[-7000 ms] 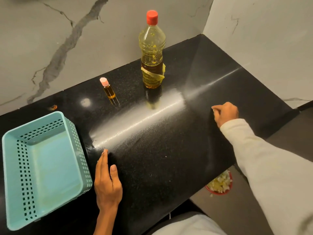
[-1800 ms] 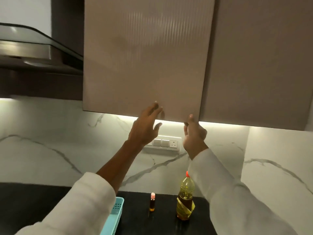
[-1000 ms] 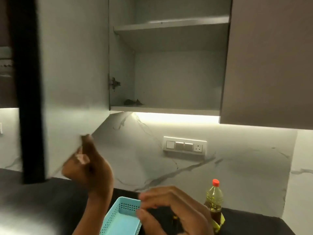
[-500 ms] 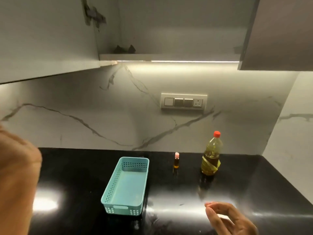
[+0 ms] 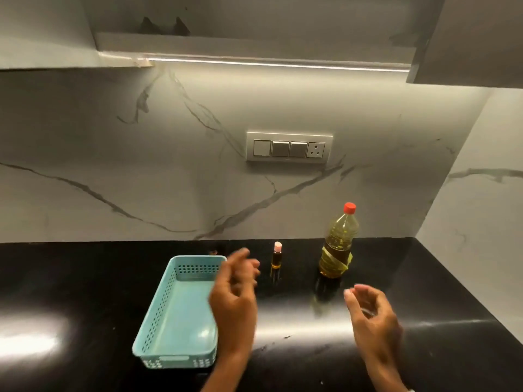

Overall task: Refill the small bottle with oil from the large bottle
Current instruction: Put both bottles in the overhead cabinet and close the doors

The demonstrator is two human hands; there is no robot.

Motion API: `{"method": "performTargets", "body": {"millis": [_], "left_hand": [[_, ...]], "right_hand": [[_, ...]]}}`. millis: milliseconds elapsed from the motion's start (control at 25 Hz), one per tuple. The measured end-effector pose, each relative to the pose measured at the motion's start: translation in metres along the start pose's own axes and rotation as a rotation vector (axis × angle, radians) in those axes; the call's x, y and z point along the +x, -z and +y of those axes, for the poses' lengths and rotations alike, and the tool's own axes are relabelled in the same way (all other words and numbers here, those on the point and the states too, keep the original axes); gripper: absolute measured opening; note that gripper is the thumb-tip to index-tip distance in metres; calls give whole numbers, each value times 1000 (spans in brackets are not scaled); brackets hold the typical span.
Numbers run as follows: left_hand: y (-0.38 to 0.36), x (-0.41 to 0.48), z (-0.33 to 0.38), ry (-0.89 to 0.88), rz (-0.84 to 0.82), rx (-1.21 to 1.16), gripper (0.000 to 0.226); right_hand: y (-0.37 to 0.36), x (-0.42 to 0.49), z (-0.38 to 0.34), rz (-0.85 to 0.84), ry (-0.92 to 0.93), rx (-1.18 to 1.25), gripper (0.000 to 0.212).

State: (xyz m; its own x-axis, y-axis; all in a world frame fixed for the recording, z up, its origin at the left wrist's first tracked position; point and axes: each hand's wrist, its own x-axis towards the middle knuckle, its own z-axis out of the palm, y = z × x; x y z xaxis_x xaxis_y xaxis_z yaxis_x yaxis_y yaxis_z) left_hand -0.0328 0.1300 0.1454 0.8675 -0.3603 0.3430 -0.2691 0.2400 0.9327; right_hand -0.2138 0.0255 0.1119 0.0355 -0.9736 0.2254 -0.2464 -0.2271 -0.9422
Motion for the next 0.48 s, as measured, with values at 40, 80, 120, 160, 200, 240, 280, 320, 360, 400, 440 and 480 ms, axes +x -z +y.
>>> {"method": "performTargets", "body": {"millis": [40,80,120,160,200,240,280,320,360,400,440,480], "left_hand": [[-19,1,-28,64,-102,86,22],[-41,4,-57,133,-174,174,29],[-63,11,-87,211,-210,265,33],[-81,22,-114,269,-230,337,30],[-96,35,-136,318,-237,400,25],[-107,48,-154,347,-235,468,25],[-116,61,-169,352,-230,545,33],[-125,73,-182,357,-218,597,40],[-133,83,-191,377,-203,623,47],[-142,91,-201,385,-192,639,52],[-148,97,-208,394,-205,654,55],[-153,101,-215,392,-233,666,56]], "right_hand": [[-10,27,10,19,12,-28,24],[-21,54,20,27,21,-45,35],[-30,81,28,32,4,-64,48],[-40,105,37,36,-10,-79,60],[-50,128,44,32,-27,-97,70],[-58,147,52,27,-48,-108,79],[-65,162,58,20,-67,-117,84],[-72,176,65,9,-70,-118,86],[-77,186,72,-6,-75,-114,85],[-83,196,78,-19,-74,-103,83],[-86,203,84,-24,-72,-91,81],[-89,209,88,-23,-67,-75,77]]}}
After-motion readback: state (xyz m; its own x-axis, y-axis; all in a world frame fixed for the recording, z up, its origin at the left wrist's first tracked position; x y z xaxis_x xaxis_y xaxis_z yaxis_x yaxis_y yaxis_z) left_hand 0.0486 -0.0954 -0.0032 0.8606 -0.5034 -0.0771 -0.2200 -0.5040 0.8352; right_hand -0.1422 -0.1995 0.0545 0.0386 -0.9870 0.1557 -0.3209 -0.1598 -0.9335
